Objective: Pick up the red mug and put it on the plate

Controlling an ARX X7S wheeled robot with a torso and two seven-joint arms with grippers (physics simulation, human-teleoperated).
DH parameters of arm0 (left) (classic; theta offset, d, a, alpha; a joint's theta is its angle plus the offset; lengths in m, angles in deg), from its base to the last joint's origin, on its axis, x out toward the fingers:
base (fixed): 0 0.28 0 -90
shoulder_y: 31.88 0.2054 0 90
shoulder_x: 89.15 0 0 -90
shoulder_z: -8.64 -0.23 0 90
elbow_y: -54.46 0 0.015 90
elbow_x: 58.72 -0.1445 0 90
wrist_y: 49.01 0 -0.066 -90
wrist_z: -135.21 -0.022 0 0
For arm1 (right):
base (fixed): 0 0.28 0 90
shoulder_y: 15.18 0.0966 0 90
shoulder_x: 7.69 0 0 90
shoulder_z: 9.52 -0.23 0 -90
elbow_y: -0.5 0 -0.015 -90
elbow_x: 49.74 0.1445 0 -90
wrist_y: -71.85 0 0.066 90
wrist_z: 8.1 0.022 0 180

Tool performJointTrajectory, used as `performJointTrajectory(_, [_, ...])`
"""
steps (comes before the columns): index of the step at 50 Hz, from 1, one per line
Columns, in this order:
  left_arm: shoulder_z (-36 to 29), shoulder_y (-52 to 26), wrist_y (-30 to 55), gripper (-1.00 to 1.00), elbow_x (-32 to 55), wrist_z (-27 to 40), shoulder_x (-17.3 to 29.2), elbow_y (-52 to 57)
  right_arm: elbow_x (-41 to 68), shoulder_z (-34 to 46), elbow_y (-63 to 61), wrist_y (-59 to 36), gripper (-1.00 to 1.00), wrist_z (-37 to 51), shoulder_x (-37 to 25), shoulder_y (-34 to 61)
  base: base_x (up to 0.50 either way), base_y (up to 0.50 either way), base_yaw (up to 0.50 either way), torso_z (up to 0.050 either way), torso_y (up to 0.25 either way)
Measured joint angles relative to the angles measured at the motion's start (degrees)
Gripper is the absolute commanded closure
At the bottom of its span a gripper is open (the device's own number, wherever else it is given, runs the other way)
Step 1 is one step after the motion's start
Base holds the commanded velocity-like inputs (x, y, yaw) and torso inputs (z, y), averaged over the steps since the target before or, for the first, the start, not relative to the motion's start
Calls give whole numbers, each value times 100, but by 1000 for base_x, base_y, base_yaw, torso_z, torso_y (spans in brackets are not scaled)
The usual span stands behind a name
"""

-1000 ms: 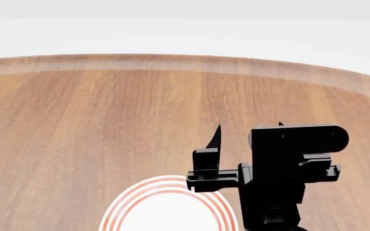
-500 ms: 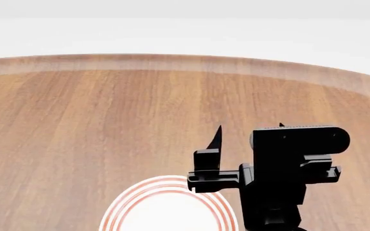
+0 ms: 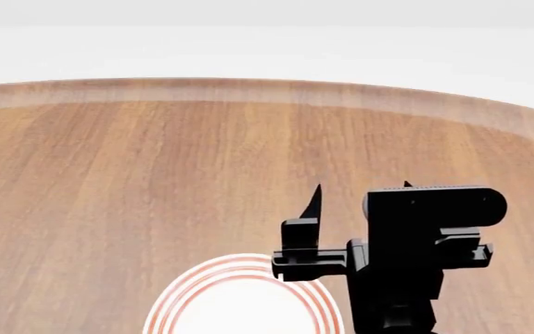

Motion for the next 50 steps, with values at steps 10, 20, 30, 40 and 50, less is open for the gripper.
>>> performJointTrajectory(10, [-157,150,700,100,-177,-180,-274,1163,39,-12,21,16,-100,18,-4,5,0,0,0,0,1])
performJointTrajectory(20, [-555,378,1760,100,-267,-583,-638,2720,61,2,80,22,-100,41,-3,44,0,0,0,0,0])
performJointTrajectory(30, [-1096,534,2532,100,-276,-1107,-960,3873,87,16,119,10,-100,73,3,94,0,0,0,0,0])
performJointTrajectory(40, [-1586,672,3064,100,-214,-1570,-1231,4632,113,37,120,-5,-100,107,0,118,0,0,0,0,0])
performJointTrajectory(50, [-2085,715,3318,100,-167,-1932,-1456,4985,133,63,147,10,-100,127,-3,118,0,0,0,0,1])
